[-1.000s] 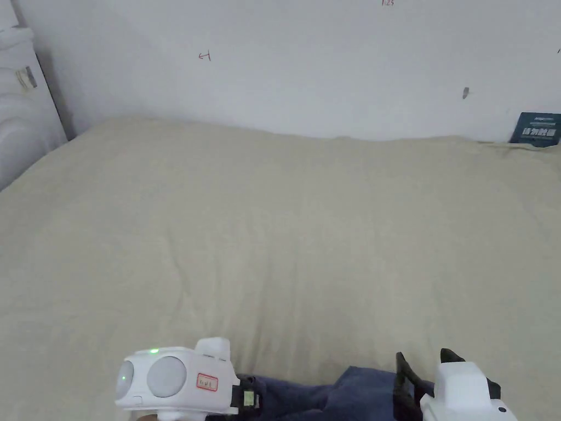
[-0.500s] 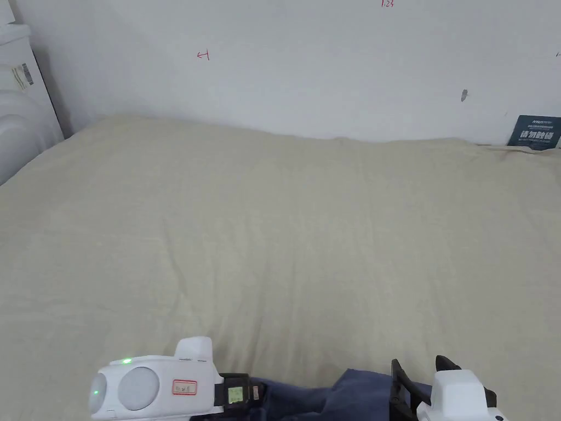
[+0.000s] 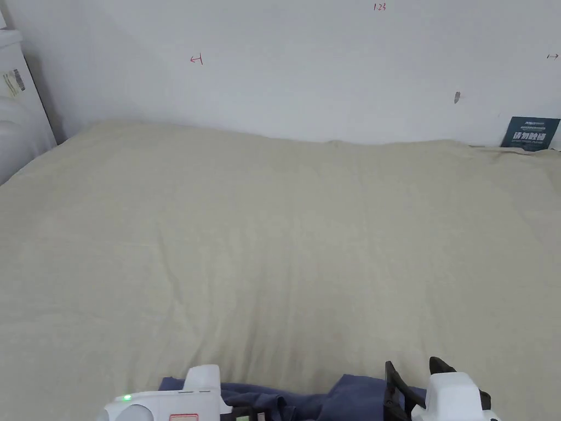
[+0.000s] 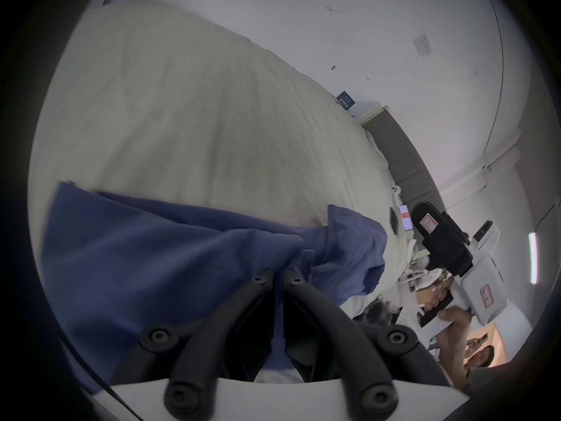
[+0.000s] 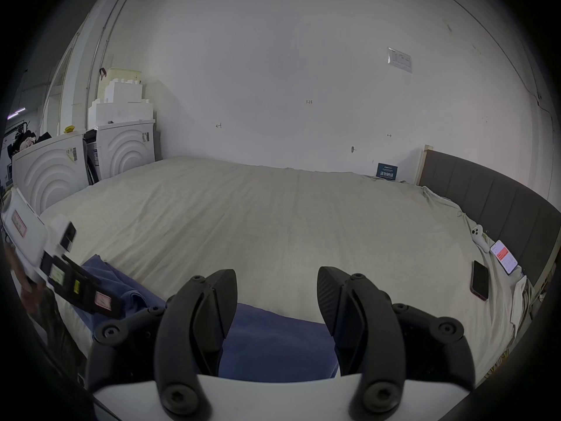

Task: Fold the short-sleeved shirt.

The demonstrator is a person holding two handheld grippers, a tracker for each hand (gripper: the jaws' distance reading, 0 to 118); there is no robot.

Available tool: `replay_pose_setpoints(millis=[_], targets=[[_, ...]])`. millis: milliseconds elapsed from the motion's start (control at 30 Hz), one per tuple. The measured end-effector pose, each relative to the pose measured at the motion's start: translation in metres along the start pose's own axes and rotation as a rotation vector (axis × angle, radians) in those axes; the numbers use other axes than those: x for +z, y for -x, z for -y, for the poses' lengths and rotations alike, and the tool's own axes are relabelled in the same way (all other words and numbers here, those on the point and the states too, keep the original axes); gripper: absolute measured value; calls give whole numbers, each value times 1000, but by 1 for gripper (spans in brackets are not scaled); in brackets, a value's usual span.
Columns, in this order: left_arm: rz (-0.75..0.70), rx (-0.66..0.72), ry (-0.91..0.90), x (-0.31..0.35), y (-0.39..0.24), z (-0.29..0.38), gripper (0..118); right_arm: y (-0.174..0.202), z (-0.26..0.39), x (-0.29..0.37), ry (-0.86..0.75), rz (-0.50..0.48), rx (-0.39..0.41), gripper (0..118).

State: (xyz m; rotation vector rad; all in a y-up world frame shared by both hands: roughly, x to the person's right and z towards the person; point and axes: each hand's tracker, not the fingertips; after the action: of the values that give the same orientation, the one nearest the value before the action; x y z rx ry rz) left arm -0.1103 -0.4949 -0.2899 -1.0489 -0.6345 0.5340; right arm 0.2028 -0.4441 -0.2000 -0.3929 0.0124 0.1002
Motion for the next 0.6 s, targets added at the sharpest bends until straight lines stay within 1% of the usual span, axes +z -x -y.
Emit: replay_pose_setpoints(millis=[100, 133, 167, 233, 333, 433, 467, 533, 600], targets=[[-53, -6, 36, -31, -2, 3, 6, 0, 1, 1, 2, -2, 2, 60], [-97, -8, 63, -40, 0, 4, 6, 0, 2, 1, 5, 0, 3, 60], [-97, 0, 45, -44, 2, 5, 3, 0, 2, 1, 8, 1, 3, 60], [-73, 30, 27, -41, 4, 3, 2, 0, 4, 2, 11, 1, 3, 60], [-97, -13, 48, -38, -3, 1, 2, 1, 6, 2, 13, 0, 8, 60], [-86, -31, 49, -16, -11, -5, 3, 3, 6, 0, 19, -5, 2, 60], [-77, -52, 13, -3, -12, -6, 5, 4, 6, 0, 20, -8, 1, 60], [-72, -70, -43, 25, -9, -12, 15, 6, 4, 0, 14, -15, 3, 60], [-95, -69, -91, 54, -1, -17, 35, 9, 2, -2, 12, -21, 14, 61]])
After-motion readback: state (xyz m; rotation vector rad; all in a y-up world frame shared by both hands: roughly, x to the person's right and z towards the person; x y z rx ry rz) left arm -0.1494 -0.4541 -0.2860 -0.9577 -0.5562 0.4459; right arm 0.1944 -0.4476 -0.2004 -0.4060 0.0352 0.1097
